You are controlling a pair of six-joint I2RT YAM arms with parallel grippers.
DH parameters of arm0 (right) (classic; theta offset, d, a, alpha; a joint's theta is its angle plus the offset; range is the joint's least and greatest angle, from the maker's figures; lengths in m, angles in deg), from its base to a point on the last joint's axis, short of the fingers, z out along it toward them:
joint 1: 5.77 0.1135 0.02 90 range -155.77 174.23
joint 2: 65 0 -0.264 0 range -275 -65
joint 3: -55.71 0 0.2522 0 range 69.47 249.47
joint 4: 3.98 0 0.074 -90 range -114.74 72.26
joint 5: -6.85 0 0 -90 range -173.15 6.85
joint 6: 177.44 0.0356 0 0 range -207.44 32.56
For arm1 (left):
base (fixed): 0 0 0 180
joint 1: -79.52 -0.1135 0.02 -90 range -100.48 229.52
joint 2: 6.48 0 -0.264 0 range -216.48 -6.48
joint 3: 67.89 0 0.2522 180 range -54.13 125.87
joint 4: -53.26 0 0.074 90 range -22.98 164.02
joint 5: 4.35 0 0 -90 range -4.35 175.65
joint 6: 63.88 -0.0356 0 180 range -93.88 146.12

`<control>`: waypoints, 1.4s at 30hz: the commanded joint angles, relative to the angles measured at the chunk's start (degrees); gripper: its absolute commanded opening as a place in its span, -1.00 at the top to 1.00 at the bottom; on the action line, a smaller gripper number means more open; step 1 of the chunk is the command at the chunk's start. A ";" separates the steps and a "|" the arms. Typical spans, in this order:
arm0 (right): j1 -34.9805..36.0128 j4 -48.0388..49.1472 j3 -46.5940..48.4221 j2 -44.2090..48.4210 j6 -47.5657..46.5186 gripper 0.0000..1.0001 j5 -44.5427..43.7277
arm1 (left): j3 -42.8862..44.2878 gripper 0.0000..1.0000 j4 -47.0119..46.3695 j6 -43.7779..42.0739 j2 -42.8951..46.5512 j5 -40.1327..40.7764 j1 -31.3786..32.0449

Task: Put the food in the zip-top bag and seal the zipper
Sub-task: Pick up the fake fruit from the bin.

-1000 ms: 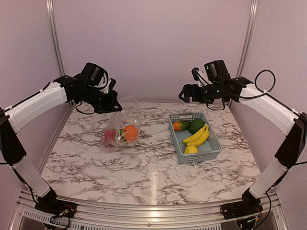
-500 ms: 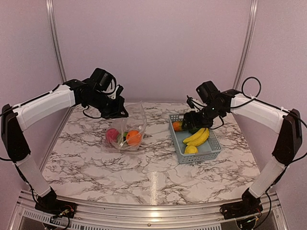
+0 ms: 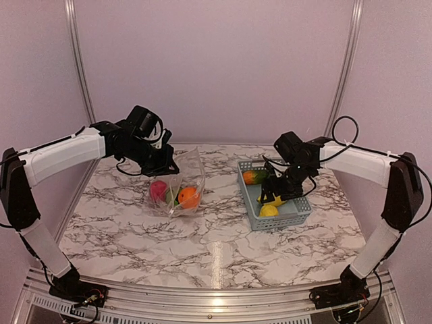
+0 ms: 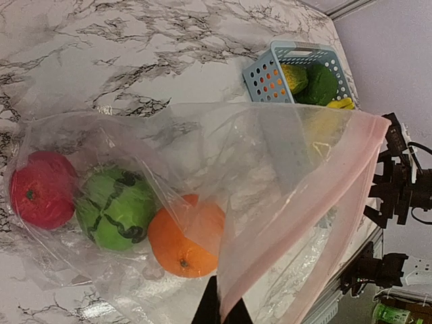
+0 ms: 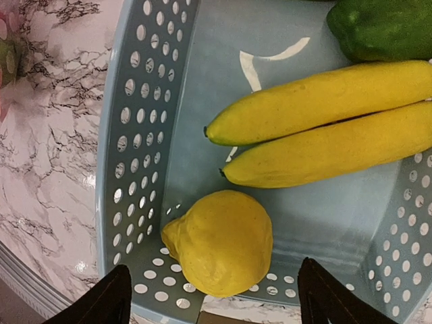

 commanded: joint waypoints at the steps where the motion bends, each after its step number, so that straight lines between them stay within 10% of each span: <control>1: -0.27 0.95 -0.24 -2.75 0.67 -0.63 2.71 | -0.01 1.00 -1.12 0.23 1.86 -0.56 0.15; 21: -0.84 3.33 -2.05 -9.26 1.61 -0.63 6.69 | -0.27 1.00 -0.76 0.58 1.61 -1.19 0.15; 42: -2.29 -5.54 8.36 -2.43 2.05 0.04 2.50 | 1.29 1.00 -2.17 0.53 -1.25 -2.89 0.11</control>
